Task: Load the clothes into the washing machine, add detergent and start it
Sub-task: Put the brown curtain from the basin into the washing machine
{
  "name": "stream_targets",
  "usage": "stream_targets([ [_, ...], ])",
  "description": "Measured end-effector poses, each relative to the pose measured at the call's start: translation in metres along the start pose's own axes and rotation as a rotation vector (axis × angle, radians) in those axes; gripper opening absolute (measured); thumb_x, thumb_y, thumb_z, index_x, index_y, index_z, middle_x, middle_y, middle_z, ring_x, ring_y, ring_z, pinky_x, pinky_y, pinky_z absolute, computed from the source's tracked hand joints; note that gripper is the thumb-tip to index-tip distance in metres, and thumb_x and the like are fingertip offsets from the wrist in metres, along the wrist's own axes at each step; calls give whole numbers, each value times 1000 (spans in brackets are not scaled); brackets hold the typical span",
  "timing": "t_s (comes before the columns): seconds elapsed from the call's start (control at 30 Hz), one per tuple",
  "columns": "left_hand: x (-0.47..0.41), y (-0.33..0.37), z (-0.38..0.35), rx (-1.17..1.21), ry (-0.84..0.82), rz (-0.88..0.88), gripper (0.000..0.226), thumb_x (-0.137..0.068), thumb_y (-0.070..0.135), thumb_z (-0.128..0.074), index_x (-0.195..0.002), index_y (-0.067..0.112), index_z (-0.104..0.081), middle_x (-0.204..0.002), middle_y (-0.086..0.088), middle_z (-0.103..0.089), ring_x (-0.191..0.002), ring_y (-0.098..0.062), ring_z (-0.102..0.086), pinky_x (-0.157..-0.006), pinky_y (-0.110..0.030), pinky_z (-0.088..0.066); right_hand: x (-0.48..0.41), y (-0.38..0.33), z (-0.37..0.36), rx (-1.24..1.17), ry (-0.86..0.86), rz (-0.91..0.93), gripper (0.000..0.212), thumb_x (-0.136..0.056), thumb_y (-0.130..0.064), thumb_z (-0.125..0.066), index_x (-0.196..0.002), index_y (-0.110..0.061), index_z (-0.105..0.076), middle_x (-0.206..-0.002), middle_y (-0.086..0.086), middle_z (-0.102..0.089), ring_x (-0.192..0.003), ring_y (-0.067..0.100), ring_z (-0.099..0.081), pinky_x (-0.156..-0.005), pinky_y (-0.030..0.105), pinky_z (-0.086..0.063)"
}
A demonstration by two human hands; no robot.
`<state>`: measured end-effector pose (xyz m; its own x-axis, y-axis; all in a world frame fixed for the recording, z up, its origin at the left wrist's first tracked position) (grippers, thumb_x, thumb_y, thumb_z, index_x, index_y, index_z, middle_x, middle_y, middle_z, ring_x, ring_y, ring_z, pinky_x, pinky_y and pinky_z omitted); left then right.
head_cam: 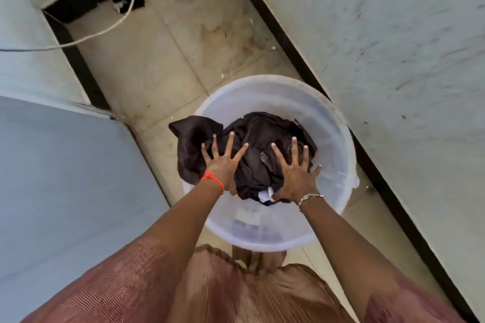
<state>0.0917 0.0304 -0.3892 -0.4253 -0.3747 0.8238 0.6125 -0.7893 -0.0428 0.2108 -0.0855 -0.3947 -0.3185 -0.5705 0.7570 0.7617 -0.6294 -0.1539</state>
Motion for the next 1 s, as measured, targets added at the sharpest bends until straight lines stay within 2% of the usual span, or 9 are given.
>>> stream_targets([
  [0.13, -59, 15, -41, 175, 79, -6, 145, -50, 48, -87, -143, 36, 23, -148, -19, 36, -141, -47, 6, -113, -59, -11, -56, -1, -37, -16, -57, -29, 140, -52, -53, -83, -134, -45, 30, -145, 6, 42, -138, 41, 23, -97, 78, -16],
  [0.23, -93, 22, -60, 231, 160, -87, 141, -53, 54, -81, -142, 30, 25, -147, -25, 33, -139, -42, 24, -118, -48, 6, -81, -2, -54, -24, -34, -49, 144, -50, -51, -84, -131, -46, 34, -144, 6, 43, -138, 43, 22, -93, 80, -17],
  [0.3, -109, 21, -72, 244, 187, -123, 125, -66, 56, -72, -145, 27, 21, -152, -19, 26, -140, -39, 23, -115, -43, 8, -92, -4, -65, -7, -9, -40, 139, -56, -46, -83, -130, -48, 34, -146, 6, 41, -138, 47, 17, -91, 81, -19],
  [0.4, -119, 20, -81, 292, 224, -158, 86, -90, 35, -53, -149, 27, 9, -158, -16, 2, -145, -32, 12, -118, -35, -2, -100, -7, -74, 48, 56, 4, 112, -79, -25, -68, -134, -49, 27, -151, 8, 31, -136, 54, 8, -90, 78, -26],
  [0.5, -116, 19, -71, 260, 271, -162, 62, -97, 19, -39, -150, 23, -6, -156, -19, -13, -146, -32, -7, -119, -35, -12, -105, -11, -78, 77, 45, 42, 89, -87, 1, -47, -144, -43, 6, -154, 11, 23, -134, 58, -5, -87, 61, -45],
  [0.6, -104, 17, -59, 317, 183, -159, 56, -96, 14, -39, -148, 20, -18, -146, -18, -35, -133, -35, -37, -106, -40, -36, -102, -11, -71, 105, -39, 37, 94, -77, -15, -71, -146, -33, -10, -157, 8, 9, -133, 55, -19, -83, 54, -52],
  [0.67, -89, 15, -49, 315, 160, -159, 58, -94, 9, -39, -147, 20, -20, -137, -20, -43, -123, -38, -46, -97, -42, -42, -94, -11, -60, 77, -61, 21, 83, -80, -12, -68, -144, -29, -18, -158, 4, 2, -133, 53, -21, -87, 57, -50],
  [0.73, -65, 11, -33, 299, 170, -157, 61, -91, 4, -39, -147, 21, -20, -134, -20, -44, -119, -40, -47, -94, -44, -45, -74, -13, -39, 75, -36, 21, 68, -88, -5, -55, -143, -28, -23, -158, 2, -3, -132, 53, -23, -91, 57, -47],
  [1.0, 75, -3, 56, 305, 206, -133, 69, -88, -2, -39, -148, 25, -17, -147, -17, -29, -119, -42, -45, -90, -46, -47, 53, -44, 76, 153, 94, 78, 59, -92, 1, -38, -143, -27, -25, -157, 1, -10, -130, 53, -26, -85, 56, -51],
])
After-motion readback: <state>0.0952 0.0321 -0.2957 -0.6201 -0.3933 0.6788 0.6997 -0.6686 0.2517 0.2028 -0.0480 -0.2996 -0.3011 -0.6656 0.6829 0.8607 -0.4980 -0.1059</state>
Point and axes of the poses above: each hand's wrist, its own x-axis away from the middle knuckle, its own z-axis out of the back of the hand, y = z × x, the point moved 6 cm from there along -x, towards the middle knuckle
